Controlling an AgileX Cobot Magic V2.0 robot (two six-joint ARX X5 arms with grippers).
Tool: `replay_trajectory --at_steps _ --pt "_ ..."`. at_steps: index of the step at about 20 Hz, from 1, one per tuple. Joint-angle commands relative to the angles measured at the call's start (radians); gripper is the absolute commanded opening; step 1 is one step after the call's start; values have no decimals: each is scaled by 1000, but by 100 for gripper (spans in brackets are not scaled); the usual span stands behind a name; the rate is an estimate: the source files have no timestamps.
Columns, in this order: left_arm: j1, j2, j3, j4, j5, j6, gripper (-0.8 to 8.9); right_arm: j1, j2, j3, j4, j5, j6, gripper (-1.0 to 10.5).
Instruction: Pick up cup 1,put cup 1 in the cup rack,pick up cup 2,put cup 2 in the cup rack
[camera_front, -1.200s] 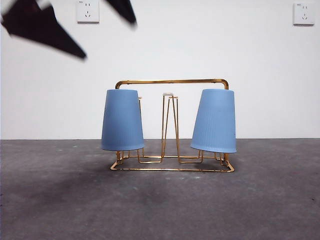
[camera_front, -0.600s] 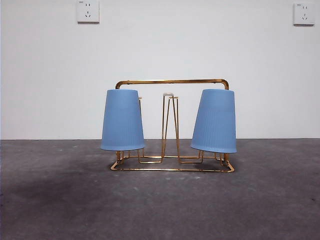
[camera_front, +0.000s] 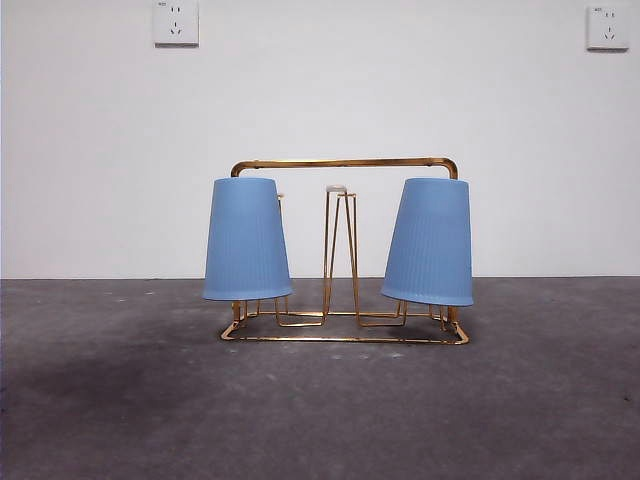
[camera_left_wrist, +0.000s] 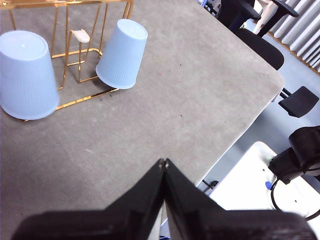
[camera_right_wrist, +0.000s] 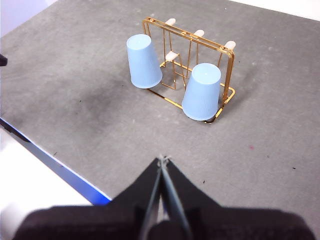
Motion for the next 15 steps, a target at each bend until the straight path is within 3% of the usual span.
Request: replay_trajectory --at_steps 1,15 --pt "-3 -2 -6 2 3 -1 -4 -1 1 2 -22 11 11 2" --pt "-2 90 -6 10 -18 -2 -4 -1 1 2 -22 15 11 2"
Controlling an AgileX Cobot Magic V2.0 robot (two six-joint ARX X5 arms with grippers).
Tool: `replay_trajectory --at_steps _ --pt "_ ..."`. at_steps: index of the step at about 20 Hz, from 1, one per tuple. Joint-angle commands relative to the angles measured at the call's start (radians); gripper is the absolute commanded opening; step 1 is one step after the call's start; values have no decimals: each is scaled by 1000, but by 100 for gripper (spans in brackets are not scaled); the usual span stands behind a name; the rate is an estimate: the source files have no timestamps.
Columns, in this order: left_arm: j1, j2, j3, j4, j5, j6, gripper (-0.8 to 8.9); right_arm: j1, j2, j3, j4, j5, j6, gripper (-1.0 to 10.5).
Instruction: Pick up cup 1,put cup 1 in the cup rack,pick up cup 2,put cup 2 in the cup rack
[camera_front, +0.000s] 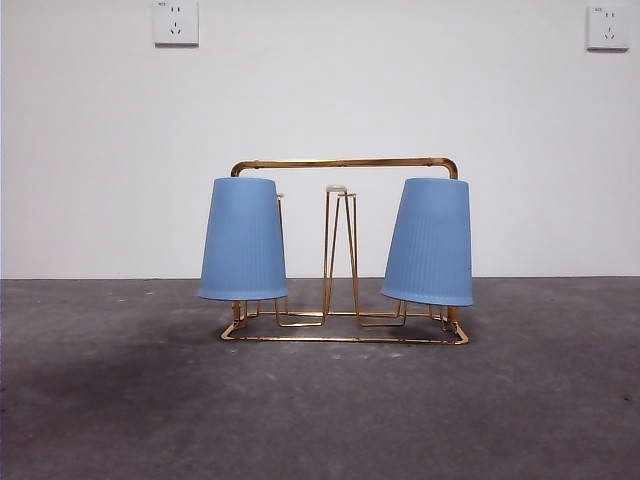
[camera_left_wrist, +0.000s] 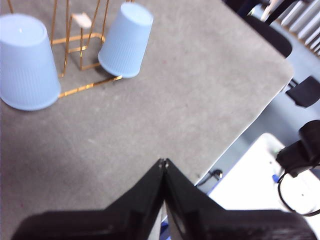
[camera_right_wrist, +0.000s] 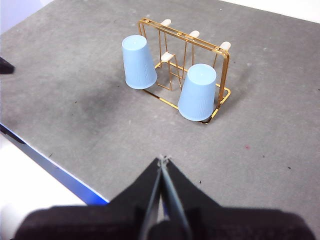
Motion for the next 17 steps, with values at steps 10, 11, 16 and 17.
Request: replay_trajectory --at_steps 10,11,16,17 --pt "258 -82 -7 493 -36 548 -4 -1 1 2 -22 0 11 2" --pt "344 -106 -7 527 26 586 -4 -1 1 2 -22 0 11 2" --pt "652 -201 -10 518 84 668 -4 -1 1 2 -22 0 11 2" --pt "690 -218 -10 485 83 686 -4 -1 1 2 -22 0 11 2"
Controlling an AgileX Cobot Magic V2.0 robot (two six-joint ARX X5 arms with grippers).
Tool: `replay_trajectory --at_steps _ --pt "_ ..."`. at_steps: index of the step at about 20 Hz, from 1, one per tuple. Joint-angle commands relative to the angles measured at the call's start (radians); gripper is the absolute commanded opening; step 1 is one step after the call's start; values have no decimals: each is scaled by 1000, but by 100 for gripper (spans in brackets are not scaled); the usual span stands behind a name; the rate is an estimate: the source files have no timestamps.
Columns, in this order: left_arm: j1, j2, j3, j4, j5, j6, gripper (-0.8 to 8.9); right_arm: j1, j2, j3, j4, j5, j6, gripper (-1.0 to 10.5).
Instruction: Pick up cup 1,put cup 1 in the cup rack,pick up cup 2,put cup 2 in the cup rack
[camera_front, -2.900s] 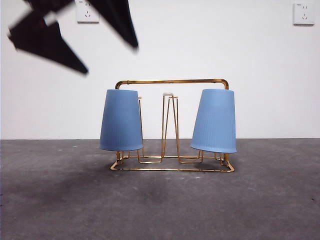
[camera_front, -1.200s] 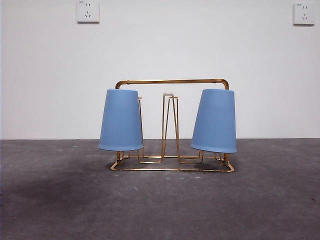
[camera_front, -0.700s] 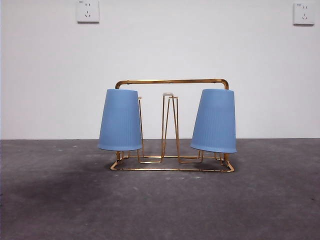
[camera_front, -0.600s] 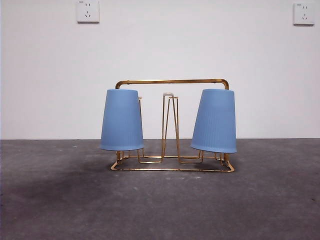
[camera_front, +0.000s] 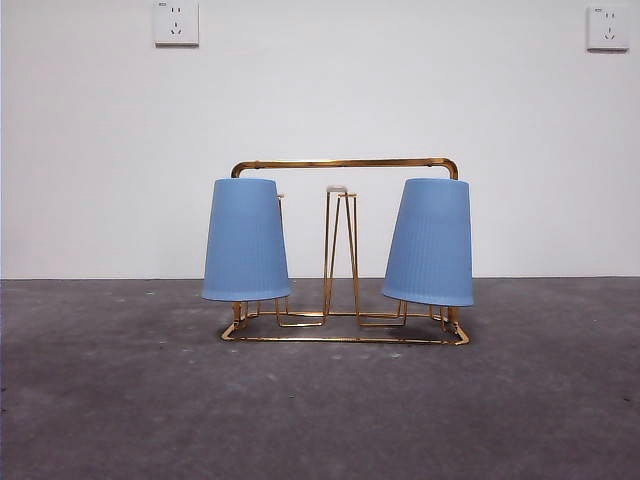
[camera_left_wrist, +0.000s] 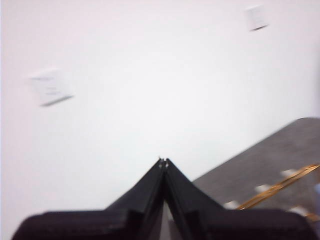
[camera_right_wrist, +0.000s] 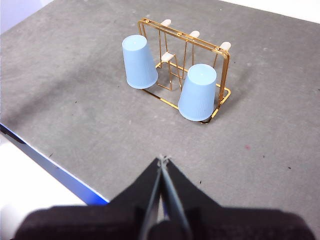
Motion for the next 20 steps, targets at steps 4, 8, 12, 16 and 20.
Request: replay_trajectory --at_steps 4,8,12,16,20 --pt "126 -70 -43 -151 10 87 -4 -1 1 2 -22 0 11 2" --pt "140 -183 -277 41 10 54 -4 -1 1 2 -22 0 11 2" --pt "143 -325 -563 206 2 -42 -4 -1 1 2 -22 0 11 2" --pt "144 -452 -750 214 -47 -105 -4 -1 1 2 -22 0 11 2" --pt "167 -515 -859 209 -80 -150 -4 -1 1 2 -22 0 11 2"
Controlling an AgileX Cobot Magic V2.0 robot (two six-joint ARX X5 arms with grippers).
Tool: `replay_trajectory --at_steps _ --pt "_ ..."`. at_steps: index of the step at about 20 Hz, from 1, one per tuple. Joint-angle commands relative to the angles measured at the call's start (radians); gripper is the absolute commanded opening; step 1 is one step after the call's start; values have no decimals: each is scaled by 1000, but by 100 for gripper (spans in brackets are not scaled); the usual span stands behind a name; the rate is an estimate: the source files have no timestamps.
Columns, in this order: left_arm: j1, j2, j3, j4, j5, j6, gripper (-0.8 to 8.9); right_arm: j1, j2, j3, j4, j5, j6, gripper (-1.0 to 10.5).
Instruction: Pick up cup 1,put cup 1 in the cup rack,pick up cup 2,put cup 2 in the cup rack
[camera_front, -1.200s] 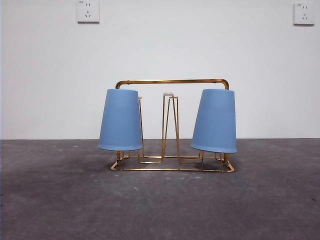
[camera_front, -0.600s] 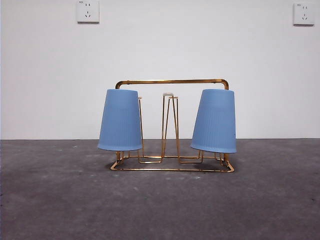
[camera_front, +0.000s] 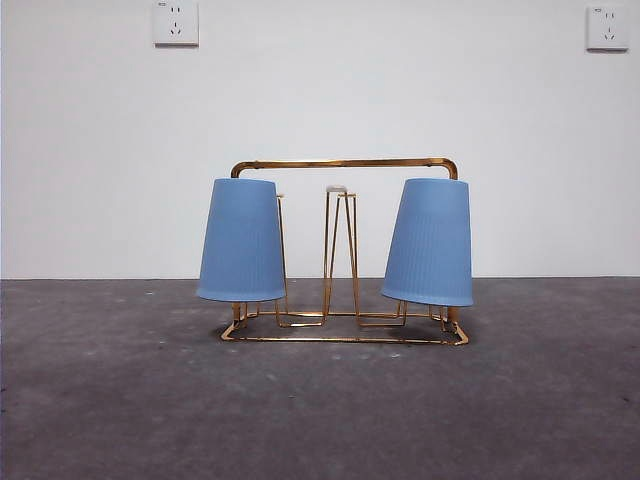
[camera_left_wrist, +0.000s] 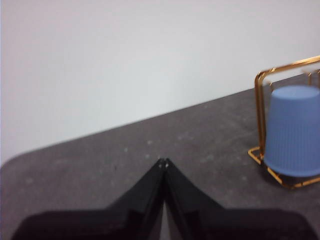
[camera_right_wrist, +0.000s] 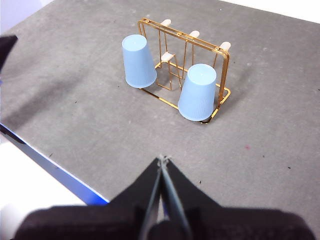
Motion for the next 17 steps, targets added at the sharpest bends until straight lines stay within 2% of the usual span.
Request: replay_trajectory --at_steps 1,6,17 --pt "23 -2 -35 -11 0 -42 -4 -1 1 2 -22 0 11 2" --pt "54 -2 -73 -121 0 -104 -3 -1 1 2 -22 0 11 2" --pt "53 5 -73 -114 16 -111 -3 -1 1 2 -22 1 11 2"
